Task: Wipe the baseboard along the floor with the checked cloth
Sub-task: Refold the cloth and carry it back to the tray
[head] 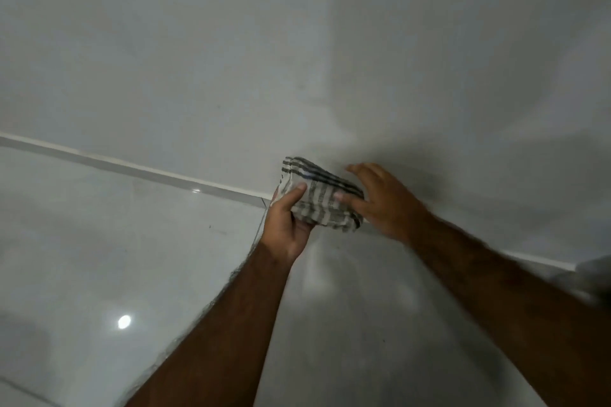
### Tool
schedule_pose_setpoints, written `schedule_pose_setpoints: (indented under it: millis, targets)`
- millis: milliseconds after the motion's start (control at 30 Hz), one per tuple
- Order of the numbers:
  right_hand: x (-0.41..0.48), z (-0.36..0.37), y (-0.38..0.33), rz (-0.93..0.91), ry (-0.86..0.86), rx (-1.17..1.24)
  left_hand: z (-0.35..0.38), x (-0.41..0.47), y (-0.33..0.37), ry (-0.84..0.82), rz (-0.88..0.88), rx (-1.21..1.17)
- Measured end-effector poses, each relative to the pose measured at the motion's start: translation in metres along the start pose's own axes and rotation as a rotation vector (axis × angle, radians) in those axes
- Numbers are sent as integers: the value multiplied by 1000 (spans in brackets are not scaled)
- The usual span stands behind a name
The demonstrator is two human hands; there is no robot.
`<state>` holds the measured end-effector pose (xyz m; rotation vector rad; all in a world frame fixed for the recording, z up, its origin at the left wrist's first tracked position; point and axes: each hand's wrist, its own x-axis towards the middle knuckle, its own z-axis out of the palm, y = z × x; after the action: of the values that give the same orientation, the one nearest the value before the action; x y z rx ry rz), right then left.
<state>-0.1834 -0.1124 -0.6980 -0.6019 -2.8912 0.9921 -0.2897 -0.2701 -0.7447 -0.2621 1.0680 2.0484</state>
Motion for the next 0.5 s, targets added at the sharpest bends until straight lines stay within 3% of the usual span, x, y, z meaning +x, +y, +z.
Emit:
schedule_pose_setpoints:
  millis: [133, 200, 367, 500]
  targets:
    - [-14, -60, -73, 577, -57, 1059, 67, -53, 60, -151, 34, -78]
    - [-25, -93, -105, 736, -55, 1357, 97, -77, 87, -170, 27, -63]
    - [-49, -196, -175, 706, 96, 1388, 169, -148, 172, -293, -6, 54]
    - [-73, -290, -223, 634, 140, 1328, 228, -205, 244, -280, -52, 305]
